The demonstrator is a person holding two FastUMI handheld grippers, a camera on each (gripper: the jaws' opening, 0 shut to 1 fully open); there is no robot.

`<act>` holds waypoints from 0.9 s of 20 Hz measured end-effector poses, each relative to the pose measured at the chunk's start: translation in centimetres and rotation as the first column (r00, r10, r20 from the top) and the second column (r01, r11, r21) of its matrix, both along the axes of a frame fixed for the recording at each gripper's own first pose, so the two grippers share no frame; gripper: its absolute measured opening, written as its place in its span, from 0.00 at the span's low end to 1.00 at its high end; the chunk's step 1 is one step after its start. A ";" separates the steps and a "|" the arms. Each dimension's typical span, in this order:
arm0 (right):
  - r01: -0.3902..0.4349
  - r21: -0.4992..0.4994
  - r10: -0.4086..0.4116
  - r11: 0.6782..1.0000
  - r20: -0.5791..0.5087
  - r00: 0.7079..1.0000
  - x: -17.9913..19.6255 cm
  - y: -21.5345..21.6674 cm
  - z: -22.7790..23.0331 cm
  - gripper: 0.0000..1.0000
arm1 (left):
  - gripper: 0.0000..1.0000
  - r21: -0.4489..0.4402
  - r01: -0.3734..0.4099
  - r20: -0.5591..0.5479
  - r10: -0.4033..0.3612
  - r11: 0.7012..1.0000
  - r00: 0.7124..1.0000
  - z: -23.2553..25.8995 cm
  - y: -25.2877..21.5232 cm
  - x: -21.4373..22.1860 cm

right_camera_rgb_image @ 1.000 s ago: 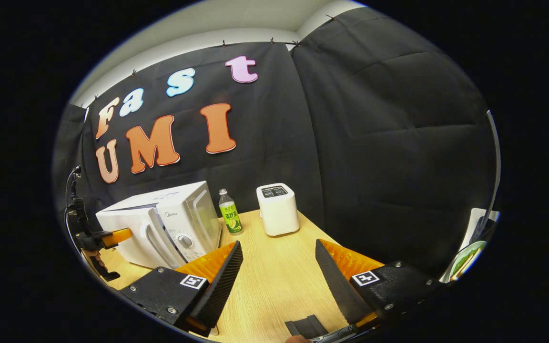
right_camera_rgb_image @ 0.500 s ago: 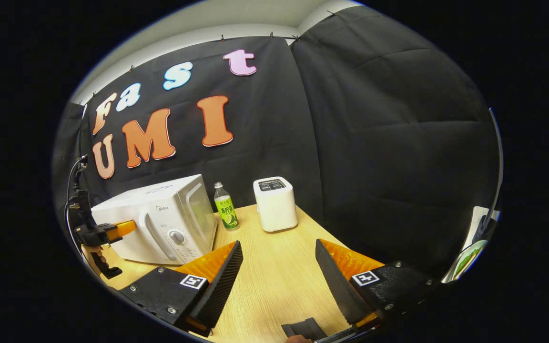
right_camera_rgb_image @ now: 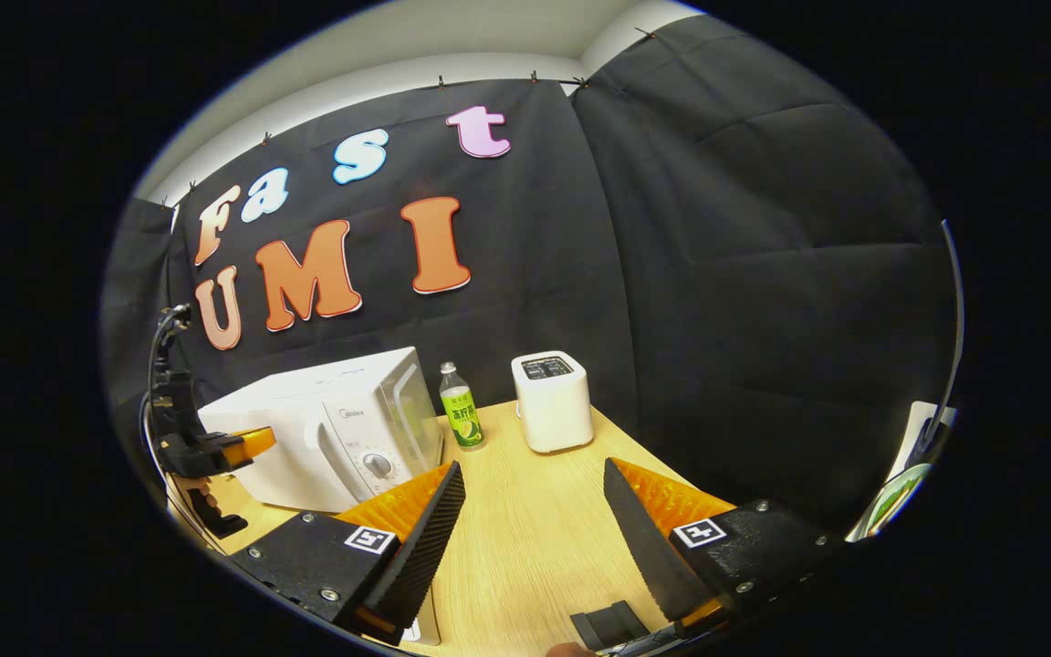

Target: Open the microwave oven with the left hand, put the food in, and close the microwave oven.

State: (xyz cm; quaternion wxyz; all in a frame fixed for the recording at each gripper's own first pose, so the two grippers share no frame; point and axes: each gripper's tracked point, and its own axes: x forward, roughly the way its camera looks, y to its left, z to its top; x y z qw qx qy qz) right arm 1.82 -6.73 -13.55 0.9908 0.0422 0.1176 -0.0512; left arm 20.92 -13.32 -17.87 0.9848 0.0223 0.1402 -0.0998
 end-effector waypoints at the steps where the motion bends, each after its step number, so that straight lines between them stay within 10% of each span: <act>1: -0.009 0.001 0.009 1.000 0.004 1.000 0.0 0.5 0.5 0.95 | 0.04 -0.032 -0.015 -0.013 0.015 0.999 1.000 1.2 1.7 -0.8; 14: -0.159 -0.103 0.170 0.982 0.104 0.980 1.7 10.6 9.7 0.95 | 0.06 0.027 -0.293 0.101 0.289 0.956 0.952 16.1 28.2 -14.2; 18: -0.198 -0.127 0.214 0.972 0.125 0.969 2.0 14.0 11.8 0.95 | 0.34 0.039 -0.385 0.185 0.372 0.922 0.910 20.1 32.6 -17.9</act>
